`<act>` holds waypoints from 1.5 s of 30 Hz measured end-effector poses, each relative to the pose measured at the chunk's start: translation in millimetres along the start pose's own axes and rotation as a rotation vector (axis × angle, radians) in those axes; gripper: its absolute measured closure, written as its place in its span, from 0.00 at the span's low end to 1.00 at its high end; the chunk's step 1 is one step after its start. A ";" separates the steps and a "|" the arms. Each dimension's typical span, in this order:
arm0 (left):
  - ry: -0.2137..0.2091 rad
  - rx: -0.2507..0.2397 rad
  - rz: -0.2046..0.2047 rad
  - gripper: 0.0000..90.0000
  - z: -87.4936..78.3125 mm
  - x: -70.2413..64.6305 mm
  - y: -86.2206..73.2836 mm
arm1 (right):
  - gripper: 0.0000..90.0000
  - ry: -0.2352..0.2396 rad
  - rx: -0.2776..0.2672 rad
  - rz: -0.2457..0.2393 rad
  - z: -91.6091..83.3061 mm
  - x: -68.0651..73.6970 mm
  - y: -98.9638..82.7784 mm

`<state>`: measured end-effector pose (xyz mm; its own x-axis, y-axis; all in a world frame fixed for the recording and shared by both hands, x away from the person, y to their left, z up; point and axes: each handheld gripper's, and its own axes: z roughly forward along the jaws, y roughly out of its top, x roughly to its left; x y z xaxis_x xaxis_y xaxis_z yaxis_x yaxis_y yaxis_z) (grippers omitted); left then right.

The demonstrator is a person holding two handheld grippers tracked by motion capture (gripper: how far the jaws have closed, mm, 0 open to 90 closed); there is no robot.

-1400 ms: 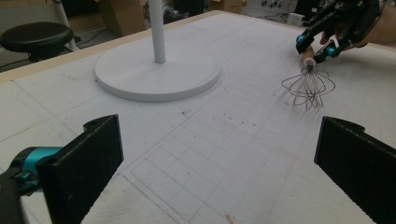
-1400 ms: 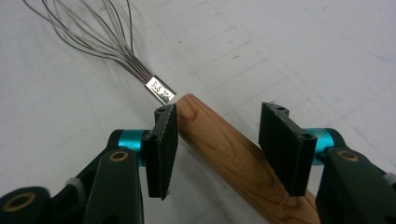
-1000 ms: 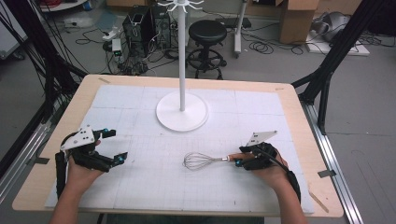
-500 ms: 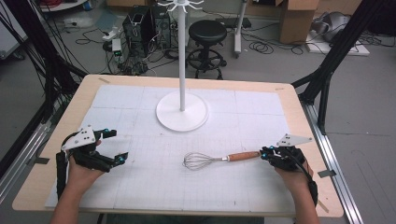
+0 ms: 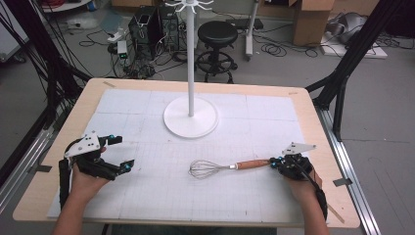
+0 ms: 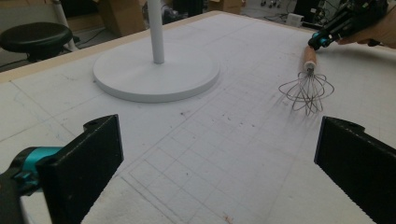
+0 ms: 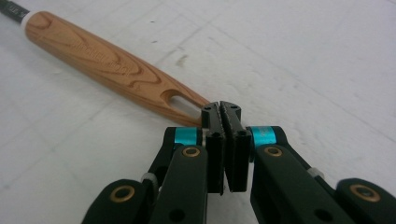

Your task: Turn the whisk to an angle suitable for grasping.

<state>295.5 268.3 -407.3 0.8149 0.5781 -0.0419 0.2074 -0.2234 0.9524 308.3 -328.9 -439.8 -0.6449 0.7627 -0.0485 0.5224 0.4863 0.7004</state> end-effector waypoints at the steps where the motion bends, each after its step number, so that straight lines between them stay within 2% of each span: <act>1: 0.000 0.000 0.000 0.02 0.0 0.0 0.0 | 0.98 0.004 0.002 -0.008 0.3 2.1 0.7; 4: 0.000 -0.003 -0.003 0.02 0.0 -0.4 0.2 | 0.98 0.025 -0.002 -0.017 2.3 7.9 3.3; 9: 0.001 -0.004 -0.002 0.02 0.0 -0.4 1.1 | 0.95 0.087 -0.008 -0.068 14.5 31.0 16.7; 10: 0.001 -0.005 0.000 0.02 -0.1 -0.7 1.5 | 0.95 0.087 -0.008 -0.068 14.5 31.0 16.7; 12: -0.002 -0.005 0.004 0.02 0.1 -1.3 2.0 | 0.95 0.105 -0.014 -0.100 21.3 41.1 25.1; 16: -0.003 -0.005 0.004 0.02 -0.5 -1.3 2.0 | 0.89 0.104 -0.038 -0.097 20.0 40.7 28.8; 17: -0.001 -0.006 0.002 0.02 -1.1 -1.0 1.9 | 0.90 0.097 -0.079 -0.055 14.3 33.8 28.1; 19: -0.001 -0.004 0.004 0.02 -1.2 -0.4 1.8 | 0.96 0.065 -0.100 -0.007 9.5 24.6 25.9; 20: -0.001 -0.004 0.004 0.02 -1.2 -0.4 1.8 | 0.96 0.065 -0.100 -0.007 9.5 24.6 25.9; 21: -0.001 -0.002 0.005 0.02 -0.9 -0.4 1.7 | 0.99 0.011 -0.095 0.039 9.0 16.4 24.4; 23: 0.000 -0.002 0.003 0.02 -0.8 -0.8 1.8 | 0.99 -0.009 -0.083 0.046 13.1 12.8 24.3; 27: -0.003 -0.009 0.006 0.02 -1.8 -2.1 2.6 | 0.99 -0.017 -0.026 0.021 25.7 14.6 24.3; 29: -0.002 -0.009 0.005 0.02 -2.1 -1.6 2.6 | 0.99 -0.018 -0.025 0.008 26.8 16.8 24.9; 31: -0.002 -0.009 0.003 0.02 -1.5 -1.5 2.4 | 0.99 0.031 -0.033 -0.004 27.2 18.3 25.0; 32: -0.002 -0.009 0.003 0.02 -1.5 -1.5 2.4 | 0.99 0.031 -0.033 -0.004 27.2 18.3 25.0; 33: -0.002 -0.008 0.004 0.02 -1.3 -1.5 2.4 | 0.99 0.032 -0.025 -0.031 26.8 22.4 25.6; 34: -0.005 -0.008 0.005 0.02 -0.9 -1.9 2.4 | 0.99 0.051 -0.029 -0.029 26.3 22.5 25.5; 37: -0.004 -0.007 0.005 0.02 -1.3 -2.3 2.9 | 0.99 0.061 -0.025 -0.037 25.8 25.3 25.3; 39: -0.005 -0.009 0.008 0.02 -1.5 -2.4 3.2 | 0.99 0.089 -0.025 -0.049 25.7 28.6 25.8; 41: -0.005 -0.012 0.008 0.02 -1.6 -2.7 3.9 | 0.99 0.089 -0.018 -0.076 25.8 34.0 26.8; 45: -0.005 -0.010 0.009 0.02 -1.1 -3.0 3.9 | 0.99 0.096 -0.017 -0.087 25.6 37.3 27.3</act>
<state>293.3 266.6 -403.2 0.8195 0.5721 -0.0347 0.1945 -0.2205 0.9558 312.8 -276.3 -440.8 -0.7384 0.6731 -0.0415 0.4531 0.5408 0.7086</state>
